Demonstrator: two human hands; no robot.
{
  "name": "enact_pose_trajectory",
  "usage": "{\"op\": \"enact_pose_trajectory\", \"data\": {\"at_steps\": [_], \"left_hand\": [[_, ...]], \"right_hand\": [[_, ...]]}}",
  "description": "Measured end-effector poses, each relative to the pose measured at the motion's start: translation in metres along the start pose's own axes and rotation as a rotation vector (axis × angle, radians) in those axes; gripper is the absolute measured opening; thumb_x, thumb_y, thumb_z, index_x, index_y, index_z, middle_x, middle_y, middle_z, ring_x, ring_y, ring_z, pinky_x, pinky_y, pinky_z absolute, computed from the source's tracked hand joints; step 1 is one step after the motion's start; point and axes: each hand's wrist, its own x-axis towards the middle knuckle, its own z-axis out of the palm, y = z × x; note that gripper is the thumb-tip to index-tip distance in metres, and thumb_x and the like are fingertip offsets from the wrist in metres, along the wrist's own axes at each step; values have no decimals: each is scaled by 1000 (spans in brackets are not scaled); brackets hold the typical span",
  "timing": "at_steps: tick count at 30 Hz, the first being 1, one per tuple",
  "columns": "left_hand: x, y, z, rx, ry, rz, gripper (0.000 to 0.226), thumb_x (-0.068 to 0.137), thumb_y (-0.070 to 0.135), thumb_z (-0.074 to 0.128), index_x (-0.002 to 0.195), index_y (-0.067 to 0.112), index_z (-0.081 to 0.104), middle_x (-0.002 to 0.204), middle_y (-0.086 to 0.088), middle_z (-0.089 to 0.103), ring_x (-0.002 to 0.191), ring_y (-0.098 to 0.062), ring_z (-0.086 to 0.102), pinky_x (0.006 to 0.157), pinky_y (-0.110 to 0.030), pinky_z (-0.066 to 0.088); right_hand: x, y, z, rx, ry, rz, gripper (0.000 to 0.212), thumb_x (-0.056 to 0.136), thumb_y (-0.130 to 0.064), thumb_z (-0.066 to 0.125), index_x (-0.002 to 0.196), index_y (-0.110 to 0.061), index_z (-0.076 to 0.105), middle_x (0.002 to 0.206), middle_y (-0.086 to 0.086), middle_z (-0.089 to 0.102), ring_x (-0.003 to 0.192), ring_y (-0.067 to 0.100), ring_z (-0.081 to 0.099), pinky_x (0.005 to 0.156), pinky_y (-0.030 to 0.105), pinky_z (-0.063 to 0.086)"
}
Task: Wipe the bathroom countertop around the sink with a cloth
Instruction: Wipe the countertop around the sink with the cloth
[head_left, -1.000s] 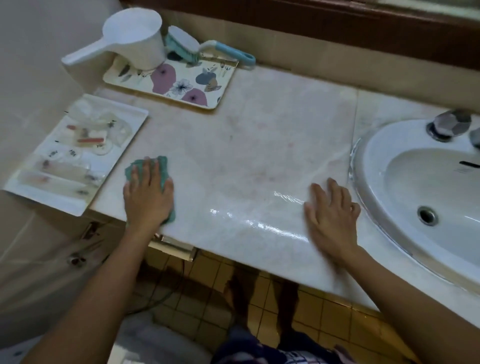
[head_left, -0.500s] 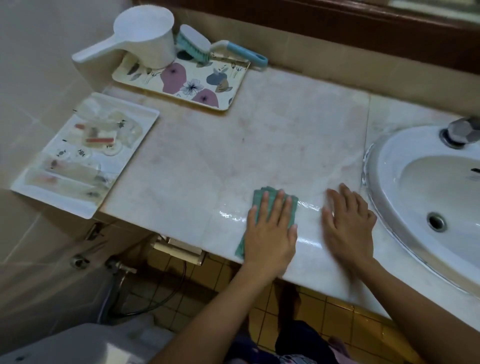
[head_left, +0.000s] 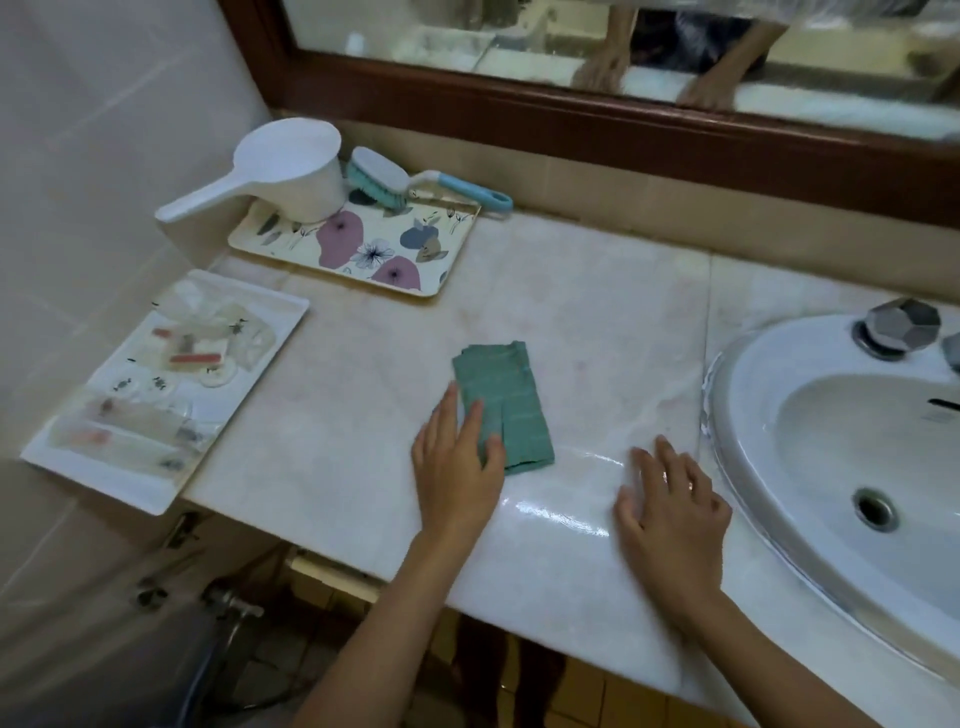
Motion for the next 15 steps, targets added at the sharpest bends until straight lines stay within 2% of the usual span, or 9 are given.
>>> {"op": "enact_pose_trajectory", "data": {"at_steps": [2, 5, 7, 10, 13, 15], "left_hand": [[-33, -33, -14, 62, 83, -51, 49, 91, 36, 41, 138, 23, 51, 158, 0, 26, 141, -21, 27, 110, -40, 24], [-56, -69, -24, 147, 98, -147, 50, 94, 40, 36, 140, 27, 48, 160, -1, 21, 145, -24, 20, 110, -51, 28], [-58, -77, -26, 256, 72, -110, 53, 95, 45, 28, 143, 31, 42, 160, -1, 19, 146, -22, 18, 109, -50, 30], [-65, -81, -24, 292, 33, -68, 54, 96, 47, 26, 148, 34, 33, 160, 1, 16, 147, -18, 14, 110, -42, 25], [-64, -79, -24, 263, 69, -93, 52, 96, 47, 31, 146, 36, 35, 160, 3, 16, 147, -15, 15, 109, -37, 22], [-63, -81, -25, 233, 94, -81, 50, 94, 47, 36, 143, 36, 39, 160, 4, 20, 146, -13, 17, 106, -35, 24]], "right_hand": [[5, -20, -3, 99, 31, -36, 54, 82, -42, 33, 123, -18, 58, 144, 8, 47, 128, 33, 40, 95, 48, 33], [20, -72, -5, 162, 48, -284, 50, 85, -41, 37, 126, -18, 55, 145, 11, 44, 127, 33, 41, 94, 47, 36], [37, -106, 0, 152, -33, -362, 53, 91, -45, 32, 139, -24, 41, 156, 9, 27, 139, 33, 26, 103, 48, 31], [53, -137, 15, 71, -161, -337, 58, 97, -52, 20, 151, -32, 14, 163, 4, -2, 148, 32, -3, 115, 46, 14], [54, -150, 24, -22, -181, -352, 61, 97, -54, 11, 154, -32, 1, 162, 3, -11, 147, 33, -14, 117, 45, 6], [59, -157, 24, -72, -181, -482, 61, 97, -55, 9, 154, -33, -1, 161, 0, -13, 147, 31, -17, 118, 43, 7]]}}
